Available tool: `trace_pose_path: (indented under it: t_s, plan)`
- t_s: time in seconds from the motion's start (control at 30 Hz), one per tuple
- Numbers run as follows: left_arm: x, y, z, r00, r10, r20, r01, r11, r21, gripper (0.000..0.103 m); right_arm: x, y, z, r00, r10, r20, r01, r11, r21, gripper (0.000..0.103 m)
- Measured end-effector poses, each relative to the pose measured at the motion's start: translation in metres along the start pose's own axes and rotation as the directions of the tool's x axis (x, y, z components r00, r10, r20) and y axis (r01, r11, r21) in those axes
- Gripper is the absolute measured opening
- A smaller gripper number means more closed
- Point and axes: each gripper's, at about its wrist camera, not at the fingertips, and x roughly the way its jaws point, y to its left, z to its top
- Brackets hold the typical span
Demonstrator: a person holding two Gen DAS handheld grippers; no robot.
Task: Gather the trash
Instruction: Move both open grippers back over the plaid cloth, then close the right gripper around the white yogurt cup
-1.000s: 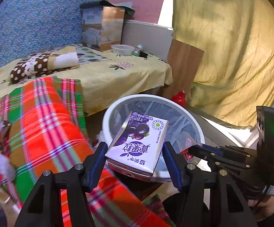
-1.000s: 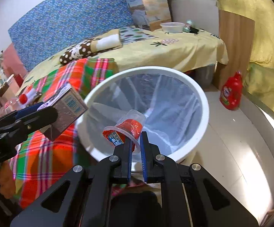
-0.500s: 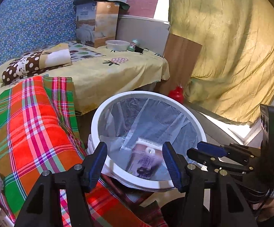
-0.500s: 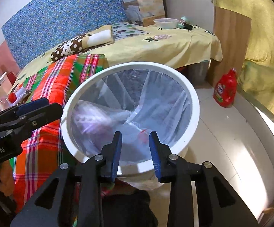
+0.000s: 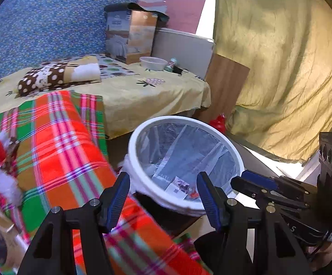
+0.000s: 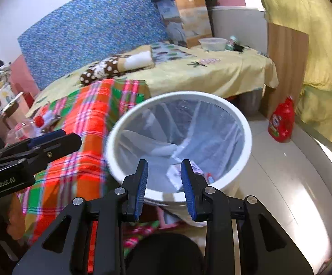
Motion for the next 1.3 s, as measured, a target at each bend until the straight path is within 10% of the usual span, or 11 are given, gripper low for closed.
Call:
trace_pose_path:
  t_s: [1.3]
  plan:
    - [-0.158, 0.13, -0.093, 0.94, 0.334, 0.064, -0.307, 0.914, -0.266, 0.054, 0.003, 0.146, -0.025, 0.938, 0.333, -0.092, -0.345, 0.906, -0.243, 0.044]
